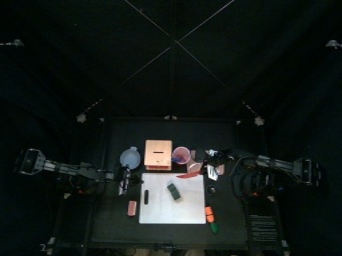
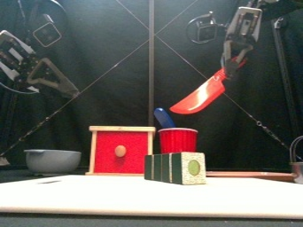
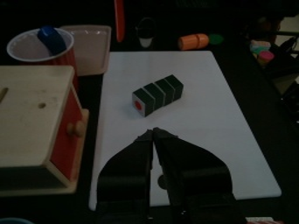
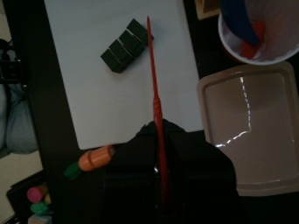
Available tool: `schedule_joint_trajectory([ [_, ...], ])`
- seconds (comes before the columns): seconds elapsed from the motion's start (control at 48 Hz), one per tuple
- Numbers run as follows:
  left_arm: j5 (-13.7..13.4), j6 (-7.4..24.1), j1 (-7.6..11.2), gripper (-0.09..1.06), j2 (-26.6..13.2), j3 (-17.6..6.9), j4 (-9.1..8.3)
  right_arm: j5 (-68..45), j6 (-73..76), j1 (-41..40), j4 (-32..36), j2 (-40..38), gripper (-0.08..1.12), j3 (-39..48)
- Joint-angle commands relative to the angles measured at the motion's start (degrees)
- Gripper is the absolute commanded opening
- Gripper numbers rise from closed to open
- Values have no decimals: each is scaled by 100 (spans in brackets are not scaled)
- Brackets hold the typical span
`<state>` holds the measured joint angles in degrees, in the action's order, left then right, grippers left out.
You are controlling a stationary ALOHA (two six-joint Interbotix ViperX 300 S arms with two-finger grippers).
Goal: Place sushi on board then cut the sushi with the knife then place the pieces on the plate
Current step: Grasp knife edge with left hand
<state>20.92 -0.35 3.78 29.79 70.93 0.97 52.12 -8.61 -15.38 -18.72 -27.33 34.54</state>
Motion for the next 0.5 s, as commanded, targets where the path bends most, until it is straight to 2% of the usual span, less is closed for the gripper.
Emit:
schedule_joint_trajectory([
  [0.021, 79, 9, 79, 52, -202, -193, 97, -703, 9, 272, -53, -325, 40, 413],
  [0.25, 105, 0, 141, 52, -791, -492, 149, -1916, 9, 589, 18, -536, 40, 1063],
  [0.5, 114, 9, 281, 52, -1828, -967, 413, -2540, 26, 809, -35, -554, 40, 1635],
])
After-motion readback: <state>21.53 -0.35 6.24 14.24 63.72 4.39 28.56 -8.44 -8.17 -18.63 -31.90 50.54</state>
